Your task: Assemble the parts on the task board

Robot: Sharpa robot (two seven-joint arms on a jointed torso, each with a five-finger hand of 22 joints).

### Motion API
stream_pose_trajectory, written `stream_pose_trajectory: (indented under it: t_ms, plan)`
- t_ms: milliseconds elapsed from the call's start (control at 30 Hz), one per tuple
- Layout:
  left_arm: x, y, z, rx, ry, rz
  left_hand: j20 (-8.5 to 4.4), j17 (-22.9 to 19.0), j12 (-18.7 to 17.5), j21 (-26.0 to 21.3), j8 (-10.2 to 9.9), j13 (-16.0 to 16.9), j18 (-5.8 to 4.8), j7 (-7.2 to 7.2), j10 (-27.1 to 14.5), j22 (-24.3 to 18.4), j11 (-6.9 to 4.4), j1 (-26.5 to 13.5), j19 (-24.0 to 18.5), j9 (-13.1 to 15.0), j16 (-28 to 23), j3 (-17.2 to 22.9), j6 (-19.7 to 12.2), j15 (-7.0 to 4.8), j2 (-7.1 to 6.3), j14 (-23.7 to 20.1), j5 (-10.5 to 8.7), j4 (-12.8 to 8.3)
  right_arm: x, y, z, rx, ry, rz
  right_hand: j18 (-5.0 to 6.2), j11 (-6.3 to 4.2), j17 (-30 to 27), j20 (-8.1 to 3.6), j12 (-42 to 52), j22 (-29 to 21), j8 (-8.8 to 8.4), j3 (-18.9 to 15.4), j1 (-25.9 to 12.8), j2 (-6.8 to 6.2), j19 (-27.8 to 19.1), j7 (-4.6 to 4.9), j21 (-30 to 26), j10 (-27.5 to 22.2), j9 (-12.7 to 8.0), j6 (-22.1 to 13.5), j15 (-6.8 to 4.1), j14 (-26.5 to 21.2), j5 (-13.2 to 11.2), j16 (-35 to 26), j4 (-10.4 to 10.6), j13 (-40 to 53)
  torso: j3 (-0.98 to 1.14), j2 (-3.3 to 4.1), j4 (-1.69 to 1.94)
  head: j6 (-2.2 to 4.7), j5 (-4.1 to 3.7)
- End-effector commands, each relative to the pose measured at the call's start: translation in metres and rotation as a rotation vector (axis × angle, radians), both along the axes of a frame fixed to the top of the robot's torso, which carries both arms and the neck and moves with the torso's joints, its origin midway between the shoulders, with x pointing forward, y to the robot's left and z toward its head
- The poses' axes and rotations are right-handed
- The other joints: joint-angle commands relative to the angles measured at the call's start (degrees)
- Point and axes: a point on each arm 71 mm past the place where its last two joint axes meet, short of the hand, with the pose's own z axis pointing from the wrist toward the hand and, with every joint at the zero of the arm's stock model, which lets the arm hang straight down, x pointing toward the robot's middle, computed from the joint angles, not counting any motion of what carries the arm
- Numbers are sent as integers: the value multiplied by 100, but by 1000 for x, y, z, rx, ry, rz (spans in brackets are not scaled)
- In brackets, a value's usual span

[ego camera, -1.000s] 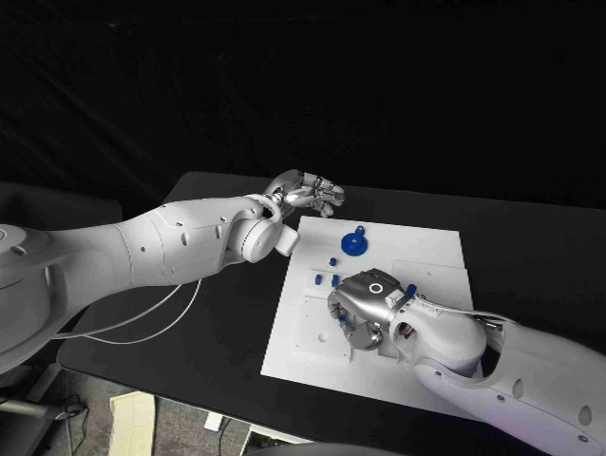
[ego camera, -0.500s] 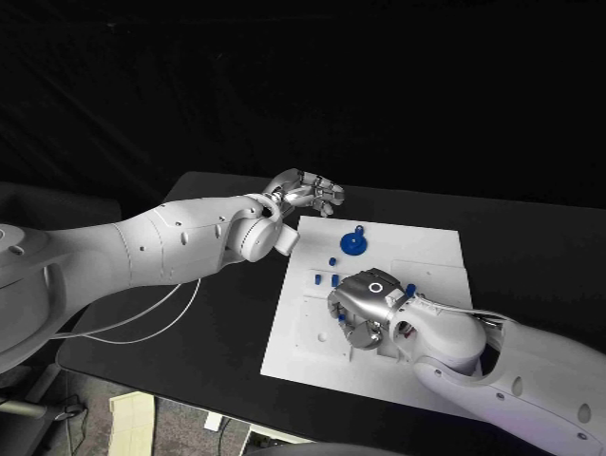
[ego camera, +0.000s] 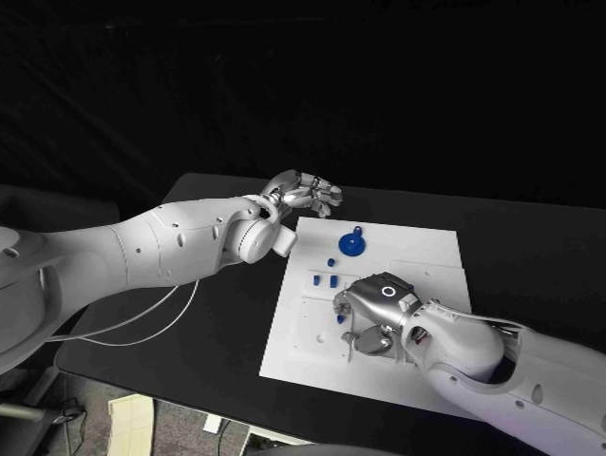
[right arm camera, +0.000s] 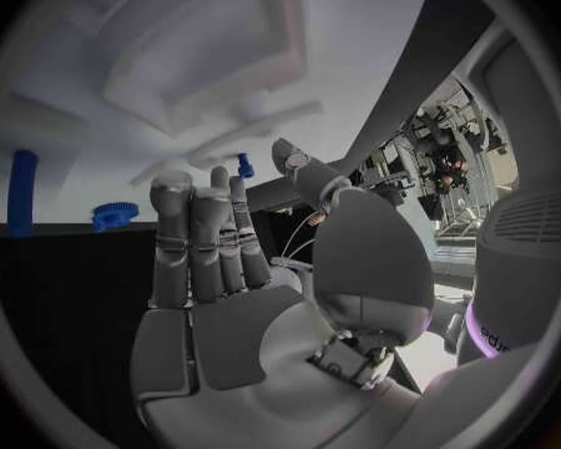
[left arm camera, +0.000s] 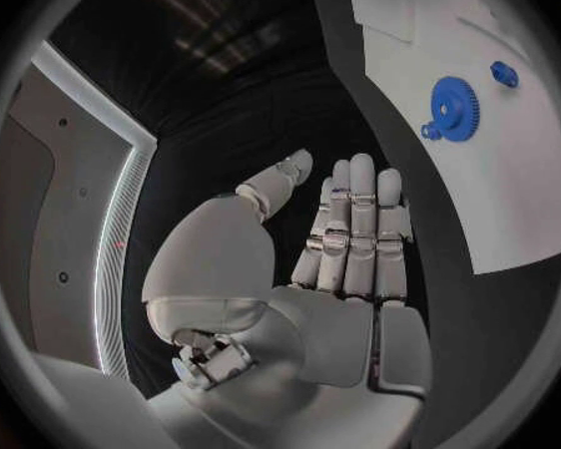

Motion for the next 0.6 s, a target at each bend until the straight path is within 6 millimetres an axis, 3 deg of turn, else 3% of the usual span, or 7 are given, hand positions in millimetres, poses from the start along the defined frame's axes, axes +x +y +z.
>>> stream_pose_trajectory:
  t_ms: [33, 233, 400, 500, 567, 600]
  plan:
    - [0, -1, 2, -11, -7, -7, -3, 9, 0, -24, 36, -9, 112, -4, -22, 7, -1, -23, 47, -6, -37, -13, -46, -10, 36, 48, 24, 15, 2, -6, 13, 64, -34, -29, 575, -8, -8, -24, 29, 68, -20, -30, -47, -6, -20, -26, -29, -36, -7, -28, 33, 12, -16, -8, -16, -8, 3, -6, -7, 13, -7]
    - [0, 1, 2, -10, -7, -3, -4, 12, 0, -26, 37, -9, 112, -4, -22, 8, -2, -22, 48, -7, -38, -12, -47, -11, 37, 49, 25, 15, 10, -24, 37, 94, -66, -62, 575, -58, -17, -39, 97, 42, 28, 199, 118, -2, 42, 17, -49, 116, 17, 4, -20, 43, -26, 2, 13, -23, 4, -2, -6, 55, -52]
    - [0, 3, 2, -9, -7, -2, -5, 15, 0, -27, 38, -9, 113, -5, -21, 9, -2, -20, 49, -7, -40, -11, -47, -11, 37, 50, 26, 14, 23, -42, 57, 67, -33, -80, 575, -84, -27, -24, 118, 43, 56, 467, 320, -3, 74, 30, -53, 217, 29, 8, -40, 62, -19, 3, 57, -43, 5, -1, -9, 144, -195]
    - [0, 4, 2, -10, -7, -1, -5, 17, 1, -28, 39, -9, 113, -5, -21, 9, -2, -18, 49, -8, -40, -11, -47, -12, 37, 51, 26, 13, 33, -54, 65, 62, 31, -116, 572, -83, -27, -7, 115, 47, 57, 542, 344, -1, 99, 14, -44, 238, 30, -13, -40, 81, -26, 12, 115, -57, 3, 0, -7, 178, -234]
    - [0, 4, 2, -10, -7, -2, -5, 18, 1, -28, 39, -9, 113, -5, -20, 10, -3, -18, 50, -8, -41, -11, -47, -12, 36, 52, 27, 13, 39, -62, 70, 50, 32, -133, 575, -89, -26, -12, 107, 58, 54, 487, 304, 3, 125, 87, -27, 244, 26, -29, -43, 91, -27, 23, 134, -71, 4, 1, -3, 192, -255]
    - [0, 4, 2, -10, -7, -2, -5, 19, 1, -28, 39, -9, 114, -5, -20, 10, -3, -18, 50, -8, -41, -11, -46, -12, 36, 52, 27, 13, 41, -65, 71, 43, 30, -141, 575, -82, -25, -9, 100, 64, 48, 432, 264, 2, 132, 67, -21, 240, 22, -48, -36, 98, -26, 29, 135, -80, 6, 1, -1, 195, -273]
